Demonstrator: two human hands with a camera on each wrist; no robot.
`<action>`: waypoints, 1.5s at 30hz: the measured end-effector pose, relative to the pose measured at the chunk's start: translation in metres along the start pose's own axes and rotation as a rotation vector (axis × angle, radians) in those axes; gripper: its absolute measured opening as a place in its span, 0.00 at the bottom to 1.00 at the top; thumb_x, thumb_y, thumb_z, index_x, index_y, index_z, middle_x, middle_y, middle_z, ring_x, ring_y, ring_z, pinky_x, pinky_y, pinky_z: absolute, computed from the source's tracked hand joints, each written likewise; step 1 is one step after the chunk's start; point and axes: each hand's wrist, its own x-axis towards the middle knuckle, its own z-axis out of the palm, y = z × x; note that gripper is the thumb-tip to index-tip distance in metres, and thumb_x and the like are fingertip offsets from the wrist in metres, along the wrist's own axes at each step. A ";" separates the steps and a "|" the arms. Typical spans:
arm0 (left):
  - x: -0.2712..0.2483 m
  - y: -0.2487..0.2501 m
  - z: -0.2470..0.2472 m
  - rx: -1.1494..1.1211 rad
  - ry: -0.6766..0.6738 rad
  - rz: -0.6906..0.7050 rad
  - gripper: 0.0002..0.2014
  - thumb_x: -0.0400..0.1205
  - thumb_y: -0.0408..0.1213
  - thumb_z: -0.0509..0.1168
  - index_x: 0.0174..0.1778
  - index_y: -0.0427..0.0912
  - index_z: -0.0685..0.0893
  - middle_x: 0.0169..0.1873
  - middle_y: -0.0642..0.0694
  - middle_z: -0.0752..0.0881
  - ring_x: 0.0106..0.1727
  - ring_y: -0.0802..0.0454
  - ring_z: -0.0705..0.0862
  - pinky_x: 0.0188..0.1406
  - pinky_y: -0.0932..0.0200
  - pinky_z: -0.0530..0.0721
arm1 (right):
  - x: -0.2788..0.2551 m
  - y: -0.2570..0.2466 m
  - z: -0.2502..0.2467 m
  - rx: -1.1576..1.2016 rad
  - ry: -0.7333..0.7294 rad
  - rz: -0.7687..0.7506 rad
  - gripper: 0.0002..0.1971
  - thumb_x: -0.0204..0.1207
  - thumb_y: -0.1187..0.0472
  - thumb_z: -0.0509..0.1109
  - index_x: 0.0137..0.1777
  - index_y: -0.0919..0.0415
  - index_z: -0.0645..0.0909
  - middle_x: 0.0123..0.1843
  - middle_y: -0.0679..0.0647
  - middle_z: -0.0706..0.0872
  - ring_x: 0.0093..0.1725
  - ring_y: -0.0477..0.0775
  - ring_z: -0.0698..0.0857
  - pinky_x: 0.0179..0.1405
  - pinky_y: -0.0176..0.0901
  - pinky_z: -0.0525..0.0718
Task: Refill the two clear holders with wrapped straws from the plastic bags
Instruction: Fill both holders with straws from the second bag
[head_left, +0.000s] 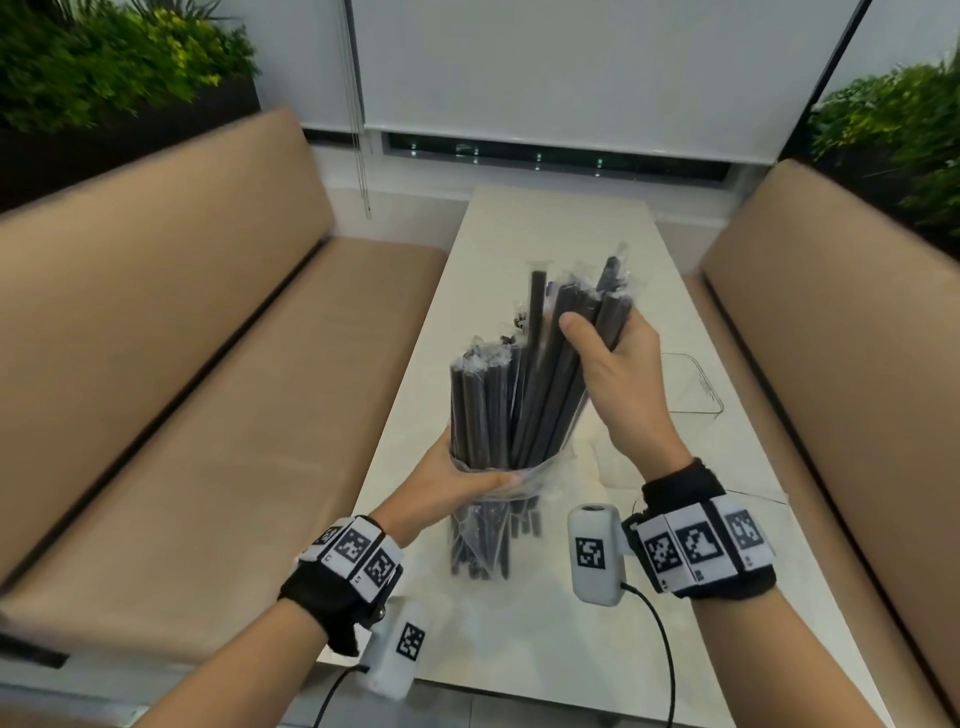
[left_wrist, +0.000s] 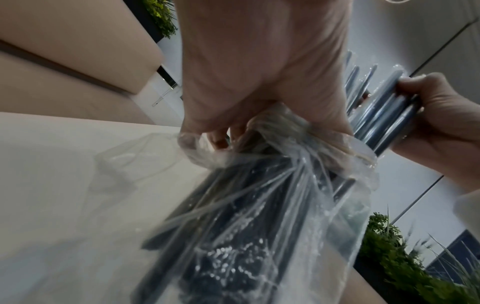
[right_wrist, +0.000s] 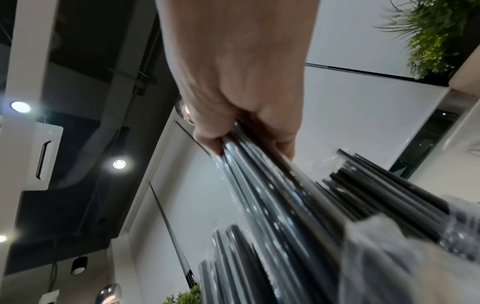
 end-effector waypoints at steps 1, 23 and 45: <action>0.000 0.000 0.000 0.004 -0.012 -0.006 0.33 0.73 0.31 0.77 0.73 0.41 0.73 0.56 0.49 0.89 0.52 0.63 0.90 0.45 0.73 0.84 | 0.003 -0.001 -0.002 0.001 0.015 0.000 0.13 0.80 0.58 0.71 0.61 0.61 0.83 0.52 0.47 0.91 0.54 0.45 0.89 0.61 0.49 0.86; -0.008 -0.019 -0.011 -0.091 0.218 0.046 0.47 0.66 0.33 0.83 0.74 0.48 0.59 0.64 0.49 0.82 0.53 0.56 0.90 0.58 0.50 0.88 | -0.014 0.025 0.007 0.312 -0.006 0.265 0.13 0.65 0.60 0.78 0.44 0.69 0.85 0.39 0.62 0.80 0.42 0.58 0.79 0.46 0.54 0.78; -0.008 -0.006 -0.025 -0.078 0.068 -0.068 0.54 0.63 0.13 0.77 0.75 0.52 0.55 0.61 0.39 0.83 0.57 0.39 0.88 0.55 0.40 0.88 | 0.091 -0.065 -0.130 0.555 0.017 -0.016 0.21 0.79 0.64 0.70 0.67 0.73 0.70 0.53 0.63 0.89 0.60 0.62 0.89 0.62 0.55 0.87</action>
